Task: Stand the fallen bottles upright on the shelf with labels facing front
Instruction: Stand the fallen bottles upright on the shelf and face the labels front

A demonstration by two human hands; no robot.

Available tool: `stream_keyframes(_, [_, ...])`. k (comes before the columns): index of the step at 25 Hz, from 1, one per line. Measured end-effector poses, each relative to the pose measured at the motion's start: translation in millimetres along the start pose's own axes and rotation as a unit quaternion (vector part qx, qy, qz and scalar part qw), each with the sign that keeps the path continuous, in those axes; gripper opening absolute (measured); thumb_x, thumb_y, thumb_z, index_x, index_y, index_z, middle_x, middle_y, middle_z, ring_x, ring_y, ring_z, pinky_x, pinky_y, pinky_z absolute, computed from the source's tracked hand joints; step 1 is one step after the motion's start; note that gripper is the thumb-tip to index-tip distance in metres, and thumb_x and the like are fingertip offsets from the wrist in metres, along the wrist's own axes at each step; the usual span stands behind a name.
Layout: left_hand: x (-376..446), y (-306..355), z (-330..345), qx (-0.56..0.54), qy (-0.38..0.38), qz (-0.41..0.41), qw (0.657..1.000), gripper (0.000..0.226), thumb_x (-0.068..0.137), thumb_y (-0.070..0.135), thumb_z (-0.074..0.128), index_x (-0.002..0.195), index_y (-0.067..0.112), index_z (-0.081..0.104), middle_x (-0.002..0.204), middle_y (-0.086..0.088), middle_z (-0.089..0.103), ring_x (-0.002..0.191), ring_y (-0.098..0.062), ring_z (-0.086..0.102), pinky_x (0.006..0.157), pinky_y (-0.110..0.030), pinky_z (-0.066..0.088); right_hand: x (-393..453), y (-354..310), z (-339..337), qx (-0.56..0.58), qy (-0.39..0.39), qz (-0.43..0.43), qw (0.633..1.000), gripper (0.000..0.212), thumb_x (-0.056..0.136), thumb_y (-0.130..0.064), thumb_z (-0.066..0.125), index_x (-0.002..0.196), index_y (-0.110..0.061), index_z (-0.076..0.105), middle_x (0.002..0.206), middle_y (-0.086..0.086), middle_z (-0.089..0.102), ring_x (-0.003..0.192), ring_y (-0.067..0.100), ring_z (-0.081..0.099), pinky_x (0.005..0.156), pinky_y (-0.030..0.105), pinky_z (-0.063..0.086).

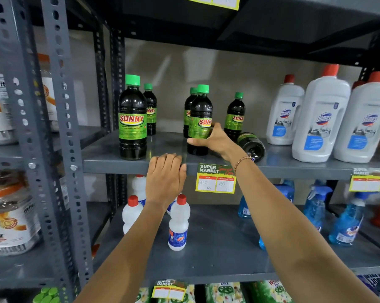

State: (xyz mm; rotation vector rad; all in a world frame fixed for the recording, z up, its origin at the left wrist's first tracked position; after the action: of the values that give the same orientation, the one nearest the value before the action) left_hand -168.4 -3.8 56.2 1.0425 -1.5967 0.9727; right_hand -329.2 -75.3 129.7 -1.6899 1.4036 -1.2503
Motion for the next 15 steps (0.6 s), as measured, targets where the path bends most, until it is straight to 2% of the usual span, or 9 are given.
stream_keyframes(2, [0, 1, 0, -0.001, 0.004, 0.003, 1.000, 0.034, 0.097, 0.029, 0.036, 0.098, 0.008, 0.063, 0.094, -0.008, 0.068, 0.083, -0.028, 0.062, 0.083, -0.036, 0.035, 2, 5, 4, 0.003, -0.044, 0.013, 0.999, 0.096, 0.063, -0.021, 0.088, 0.135, -0.008, 0.026, 0.125, 0.005, 0.056, 0.116, 0.018, 0.054, 0.099, 0.032, 0.044])
stream_keyframes(5, [1, 2, -1, -0.005, 0.004, 0.007, 1.000, 0.034, 0.097, 0.029, 0.037, 0.098, 0.008, 0.063, 0.094, -0.008, 0.068, 0.083, -0.027, 0.062, 0.082, -0.036, 0.035, 2, 11, 3, 0.049, -0.076, 0.024, 0.996, 0.081, 0.066, -0.005, 0.083, 0.133, -0.006, 0.037, 0.127, 0.009, 0.060, 0.121, 0.022, 0.055, 0.101, 0.033, 0.044])
stream_keyframes(6, [1, 1, -1, -0.007, 0.005, 0.008, 1.000, 0.034, 0.096, 0.029, 0.038, 0.098, 0.008, 0.064, 0.094, -0.008, 0.068, 0.083, -0.027, 0.063, 0.082, -0.036, 0.035, 1, 11, 2, 0.036, -0.065, 0.015, 0.997, 0.072, 0.066, -0.006, 0.084, 0.127, -0.009, 0.046, 0.120, 0.008, 0.064, 0.115, 0.019, 0.059, 0.098, 0.032, 0.047])
stream_keyframes(8, [0, 0, -2, -0.008, 0.000, 0.005, 1.000, 0.034, 0.096, 0.029, 0.038, 0.097, 0.008, 0.065, 0.094, -0.008, 0.069, 0.083, -0.027, 0.063, 0.082, -0.036, 0.038, -2, 7, 4, -0.016, -0.046, -0.015, 0.999, 0.043, 0.064, -0.016, 0.086, 0.099, -0.023, 0.062, 0.097, -0.004, 0.072, 0.092, 0.005, 0.066, 0.080, 0.019, 0.051])
stream_keyframes(10, [1, 3, -5, -0.012, -0.015, -0.006, 1.000, 0.034, 0.095, 0.029, 0.038, 0.095, 0.008, 0.065, 0.092, -0.008, 0.068, 0.082, -0.026, 0.062, 0.081, -0.037, 0.041, -7, 0, 6, -0.038, -0.043, -0.026, 0.998, 0.034, 0.064, -0.022, 0.086, 0.084, -0.030, 0.060, 0.086, -0.012, 0.070, 0.082, -0.002, 0.064, 0.069, 0.012, 0.047])
stream_keyframes(13, [11, 6, -10, -0.026, -0.081, -0.073, 0.994, 0.033, 0.092, 0.031, 0.035, 0.088, 0.009, 0.060, 0.085, -0.008, 0.061, 0.077, -0.026, 0.054, 0.075, -0.038, 0.042, -9, 1, 3, -0.040, -0.070, -0.019, 0.997, 0.035, 0.068, -0.023, 0.084, 0.093, -0.029, 0.060, 0.095, -0.009, 0.070, 0.091, 0.002, 0.064, 0.075, 0.014, 0.050])
stream_keyframes(15, [20, 5, -11, -0.028, -0.117, -0.108, 0.987, 0.033, 0.089, 0.033, 0.034, 0.084, 0.010, 0.058, 0.080, -0.007, 0.059, 0.076, -0.025, 0.052, 0.072, -0.038, 0.040, -10, 5, 0, -0.027, -0.096, 0.004, 0.995, 0.052, 0.071, -0.016, 0.082, 0.117, -0.015, 0.058, 0.114, 0.003, 0.069, 0.108, 0.013, 0.063, 0.094, 0.025, 0.051])
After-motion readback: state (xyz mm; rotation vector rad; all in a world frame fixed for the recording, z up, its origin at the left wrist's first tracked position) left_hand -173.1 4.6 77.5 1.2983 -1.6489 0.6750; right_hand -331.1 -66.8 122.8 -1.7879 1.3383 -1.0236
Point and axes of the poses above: each hand's wrist, its own x-axis towards the middle knuckle, its own z-axis out of the palm, y = z × x, the point moved 6 cm from there along x, towards the middle knuckle
